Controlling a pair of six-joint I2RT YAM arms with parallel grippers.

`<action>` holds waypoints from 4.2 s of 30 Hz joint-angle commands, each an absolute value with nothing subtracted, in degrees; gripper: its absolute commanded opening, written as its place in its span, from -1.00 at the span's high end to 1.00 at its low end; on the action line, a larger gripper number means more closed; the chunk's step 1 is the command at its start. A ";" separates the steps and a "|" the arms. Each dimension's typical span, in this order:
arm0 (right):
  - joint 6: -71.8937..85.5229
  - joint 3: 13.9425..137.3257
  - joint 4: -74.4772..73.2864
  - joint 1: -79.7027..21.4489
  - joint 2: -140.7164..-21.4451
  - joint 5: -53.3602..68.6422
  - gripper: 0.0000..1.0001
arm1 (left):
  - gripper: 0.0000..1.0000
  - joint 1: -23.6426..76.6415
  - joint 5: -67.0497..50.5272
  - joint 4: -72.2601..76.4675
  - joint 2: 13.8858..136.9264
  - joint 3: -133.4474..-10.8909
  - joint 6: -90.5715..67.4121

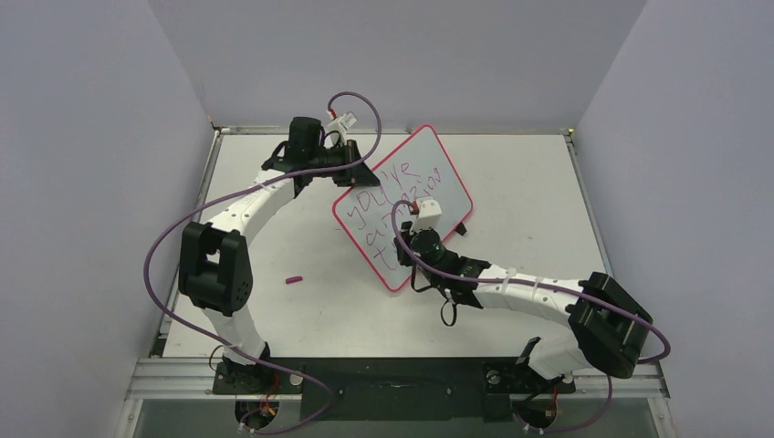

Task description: Write a sentence on the whiteboard

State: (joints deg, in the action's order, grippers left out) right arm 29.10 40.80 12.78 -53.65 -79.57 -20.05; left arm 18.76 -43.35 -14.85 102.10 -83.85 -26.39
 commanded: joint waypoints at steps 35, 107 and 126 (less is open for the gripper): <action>26.25 45.73 10.84 -50.46 -76.05 -20.83 1.00 | 1.00 18.98 -46.35 -10.60 97.60 -84.55 -28.23; 26.20 48.41 13.92 -42.87 -84.10 -15.47 1.00 | 1.00 18.98 -46.28 -11.10 97.73 -84.73 -27.97; 28.27 42.21 15.99 -42.86 -83.46 -15.43 1.00 | 1.00 18.99 -46.31 -11.01 97.80 -84.82 -28.00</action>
State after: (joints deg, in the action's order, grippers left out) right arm 26.22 44.97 14.59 -42.76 -83.42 -17.15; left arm 18.59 -43.00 -14.39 102.02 -83.50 -26.65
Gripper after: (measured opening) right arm 0.107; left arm 0.040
